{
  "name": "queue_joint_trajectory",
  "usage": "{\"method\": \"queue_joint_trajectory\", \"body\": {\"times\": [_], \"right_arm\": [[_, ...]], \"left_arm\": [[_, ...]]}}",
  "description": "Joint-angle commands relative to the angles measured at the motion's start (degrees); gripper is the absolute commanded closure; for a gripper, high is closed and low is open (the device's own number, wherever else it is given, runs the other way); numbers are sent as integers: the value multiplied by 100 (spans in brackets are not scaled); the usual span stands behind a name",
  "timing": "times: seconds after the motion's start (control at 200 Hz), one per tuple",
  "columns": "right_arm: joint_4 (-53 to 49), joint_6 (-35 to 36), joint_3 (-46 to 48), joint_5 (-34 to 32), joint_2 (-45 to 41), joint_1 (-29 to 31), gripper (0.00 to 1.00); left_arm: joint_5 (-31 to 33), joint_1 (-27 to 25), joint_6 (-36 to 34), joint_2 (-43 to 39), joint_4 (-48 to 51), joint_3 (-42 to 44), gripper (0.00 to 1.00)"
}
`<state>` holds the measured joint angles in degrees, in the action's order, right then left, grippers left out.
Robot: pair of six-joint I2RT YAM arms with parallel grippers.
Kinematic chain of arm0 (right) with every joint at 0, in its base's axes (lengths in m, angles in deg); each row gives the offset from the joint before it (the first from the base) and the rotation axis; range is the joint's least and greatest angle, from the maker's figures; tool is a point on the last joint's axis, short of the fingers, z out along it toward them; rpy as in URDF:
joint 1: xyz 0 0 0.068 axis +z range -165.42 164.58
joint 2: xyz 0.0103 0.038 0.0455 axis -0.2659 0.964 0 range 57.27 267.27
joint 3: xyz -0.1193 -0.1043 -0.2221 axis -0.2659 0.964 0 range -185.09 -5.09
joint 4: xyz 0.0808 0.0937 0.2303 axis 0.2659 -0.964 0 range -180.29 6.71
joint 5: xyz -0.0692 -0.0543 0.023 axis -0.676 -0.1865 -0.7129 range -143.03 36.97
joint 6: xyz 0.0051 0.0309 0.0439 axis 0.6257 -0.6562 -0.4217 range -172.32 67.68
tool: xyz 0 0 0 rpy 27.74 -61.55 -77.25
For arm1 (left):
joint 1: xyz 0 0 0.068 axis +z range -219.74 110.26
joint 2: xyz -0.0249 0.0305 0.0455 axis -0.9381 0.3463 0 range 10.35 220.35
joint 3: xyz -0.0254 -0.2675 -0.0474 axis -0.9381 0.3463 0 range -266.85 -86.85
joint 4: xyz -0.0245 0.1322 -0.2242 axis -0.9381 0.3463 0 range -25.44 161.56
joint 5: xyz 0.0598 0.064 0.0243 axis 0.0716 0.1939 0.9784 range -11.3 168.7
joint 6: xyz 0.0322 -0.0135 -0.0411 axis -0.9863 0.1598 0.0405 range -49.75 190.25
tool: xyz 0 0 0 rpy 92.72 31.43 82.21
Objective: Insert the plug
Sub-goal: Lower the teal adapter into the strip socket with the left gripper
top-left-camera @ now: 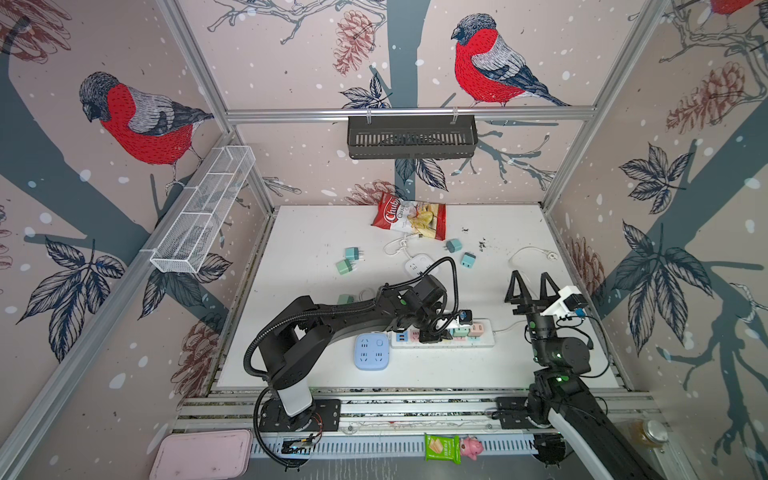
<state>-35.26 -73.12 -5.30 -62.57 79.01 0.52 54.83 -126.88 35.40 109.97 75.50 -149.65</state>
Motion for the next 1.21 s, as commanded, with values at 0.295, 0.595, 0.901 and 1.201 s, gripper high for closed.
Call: {"method": "queue_joint_trajectory", "body": {"times": [0.295,0.595,0.901,1.201], "right_arm": [[14,-4,996,47,-12,2,0],[14,-11,1001,22,-14,-4,0],[5,-4,989,51,-12,-3,0],[2,2,988,60,-18,-3,0]], "left_arm": [[57,2,57,256,138,-183,100],[331,19,-8,363,272,-259,100],[414,50,-49,397,378,-323,100],[360,45,-145,454,477,-346,100]]}}
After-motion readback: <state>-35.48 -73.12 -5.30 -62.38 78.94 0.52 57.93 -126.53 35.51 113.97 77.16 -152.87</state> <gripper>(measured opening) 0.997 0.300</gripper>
